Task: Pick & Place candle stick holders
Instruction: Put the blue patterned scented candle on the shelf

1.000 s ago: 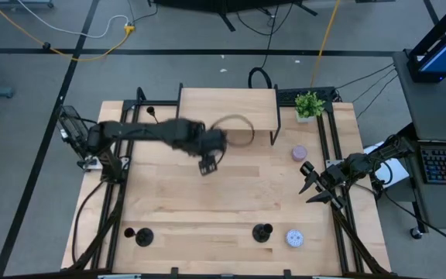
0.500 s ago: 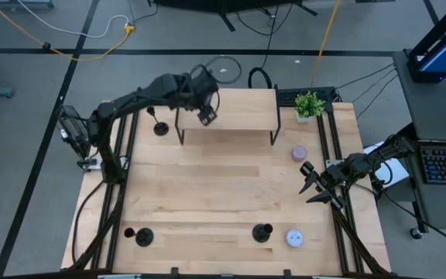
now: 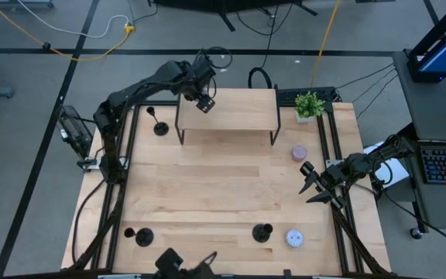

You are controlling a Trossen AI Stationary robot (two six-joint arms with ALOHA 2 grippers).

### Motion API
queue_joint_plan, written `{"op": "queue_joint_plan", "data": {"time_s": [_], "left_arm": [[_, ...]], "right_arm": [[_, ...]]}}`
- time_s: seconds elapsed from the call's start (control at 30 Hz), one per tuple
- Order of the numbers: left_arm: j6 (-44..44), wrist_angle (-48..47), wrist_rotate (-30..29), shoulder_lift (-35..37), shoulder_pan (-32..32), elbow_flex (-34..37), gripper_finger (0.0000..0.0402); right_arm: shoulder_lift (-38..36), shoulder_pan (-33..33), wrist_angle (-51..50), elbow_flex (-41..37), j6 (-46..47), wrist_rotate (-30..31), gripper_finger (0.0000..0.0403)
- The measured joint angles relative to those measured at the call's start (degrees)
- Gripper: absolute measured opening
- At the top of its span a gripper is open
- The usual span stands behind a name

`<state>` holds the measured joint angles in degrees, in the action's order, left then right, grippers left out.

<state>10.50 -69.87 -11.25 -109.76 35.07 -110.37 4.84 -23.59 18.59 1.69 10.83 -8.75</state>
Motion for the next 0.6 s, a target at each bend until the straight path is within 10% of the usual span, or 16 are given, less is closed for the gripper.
{"op": "queue_joint_plan", "data": {"time_s": [0.6], "left_arm": [[1.7,-3.9,3.9,-3.7,5.0,0.0,0.0296]], "right_arm": [[0.0,0.0,0.0,0.0,-1.0,0.0,0.0151]]}}
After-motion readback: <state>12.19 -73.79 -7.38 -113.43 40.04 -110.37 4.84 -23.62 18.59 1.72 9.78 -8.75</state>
